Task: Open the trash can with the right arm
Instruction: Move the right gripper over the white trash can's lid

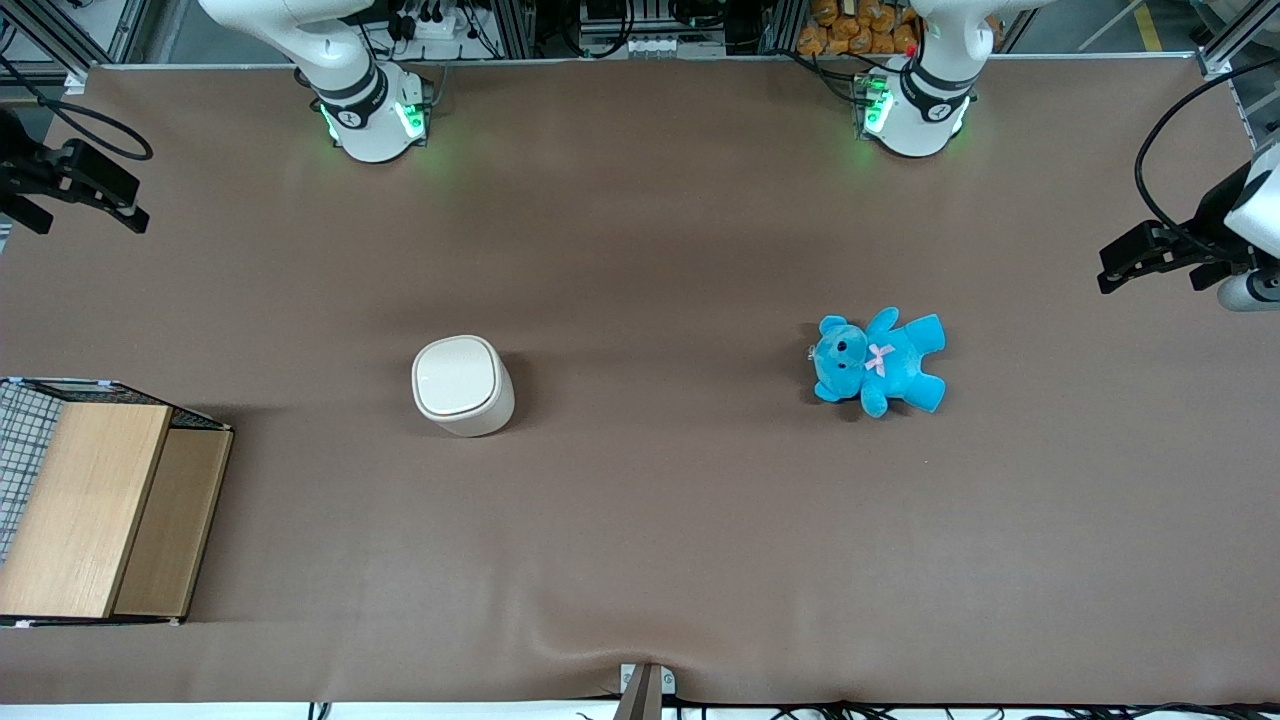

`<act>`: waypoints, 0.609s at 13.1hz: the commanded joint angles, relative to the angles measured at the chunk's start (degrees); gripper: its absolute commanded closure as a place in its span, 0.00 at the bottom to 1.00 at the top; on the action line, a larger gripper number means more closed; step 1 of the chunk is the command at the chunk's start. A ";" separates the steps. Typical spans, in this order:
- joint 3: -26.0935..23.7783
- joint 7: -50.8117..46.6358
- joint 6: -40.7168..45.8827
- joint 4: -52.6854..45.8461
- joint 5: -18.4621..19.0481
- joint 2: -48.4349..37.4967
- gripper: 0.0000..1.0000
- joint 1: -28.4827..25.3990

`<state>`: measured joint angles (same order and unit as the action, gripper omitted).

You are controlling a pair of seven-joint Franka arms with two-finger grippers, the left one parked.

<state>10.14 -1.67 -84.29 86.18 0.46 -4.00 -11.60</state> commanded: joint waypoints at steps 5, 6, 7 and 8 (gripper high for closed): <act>-0.30 -0.88 1.67 -0.75 -1.50 2.58 0.00 -0.79; -0.30 -0.96 1.50 -0.75 -3.78 4.43 0.00 -1.75; -0.30 -1.23 0.71 -0.75 -3.80 6.18 0.00 -3.50; -0.30 -2.53 -1.64 -0.75 -3.45 8.72 0.00 -6.04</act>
<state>9.72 -1.88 -83.98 86.70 -2.42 0.00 -14.02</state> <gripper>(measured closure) 0.000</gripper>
